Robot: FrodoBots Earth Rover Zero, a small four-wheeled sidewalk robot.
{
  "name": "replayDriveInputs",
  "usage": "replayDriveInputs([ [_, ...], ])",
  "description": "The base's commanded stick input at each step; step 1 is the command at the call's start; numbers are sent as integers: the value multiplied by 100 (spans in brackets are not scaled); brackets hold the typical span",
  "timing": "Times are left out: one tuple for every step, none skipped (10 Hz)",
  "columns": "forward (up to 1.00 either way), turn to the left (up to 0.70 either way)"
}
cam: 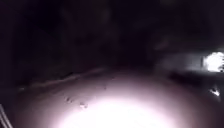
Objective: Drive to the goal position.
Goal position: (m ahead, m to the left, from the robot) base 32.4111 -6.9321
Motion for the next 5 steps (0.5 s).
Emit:
replayDriveInputs([
  [100, -27],
  [100, -27],
  [100, -27],
  [100, -27],
  [100, -27],
])
